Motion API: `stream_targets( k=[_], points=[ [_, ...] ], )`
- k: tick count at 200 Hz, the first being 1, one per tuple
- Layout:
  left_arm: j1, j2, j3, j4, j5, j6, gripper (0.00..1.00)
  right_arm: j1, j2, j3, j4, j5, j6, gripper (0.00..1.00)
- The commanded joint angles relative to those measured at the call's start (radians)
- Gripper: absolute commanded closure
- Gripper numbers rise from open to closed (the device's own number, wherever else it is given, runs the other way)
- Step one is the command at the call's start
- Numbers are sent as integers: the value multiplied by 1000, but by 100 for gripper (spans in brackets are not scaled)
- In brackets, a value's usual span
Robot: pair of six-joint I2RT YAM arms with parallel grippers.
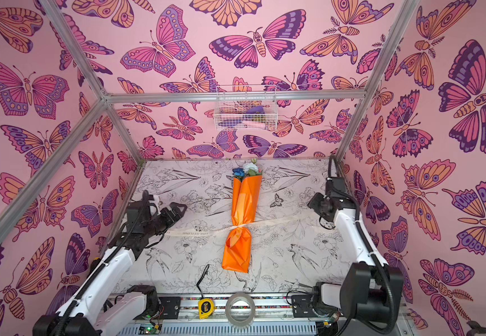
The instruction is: Tie the bouquet of fake flowers
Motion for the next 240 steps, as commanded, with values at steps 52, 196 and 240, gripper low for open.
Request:
stream_targets(
  k=[52,196,240],
  points=[
    [-490,191,117,-101,38,201,1,658,-105,-219,-21,54,288,38],
    [-622,429,83,-109,23,258,25,1019,206,-87,107,30,355,37],
    [-622,446,58,-110,39,253,41,1020,200,-114,163,-1,363,37]
  ],
)
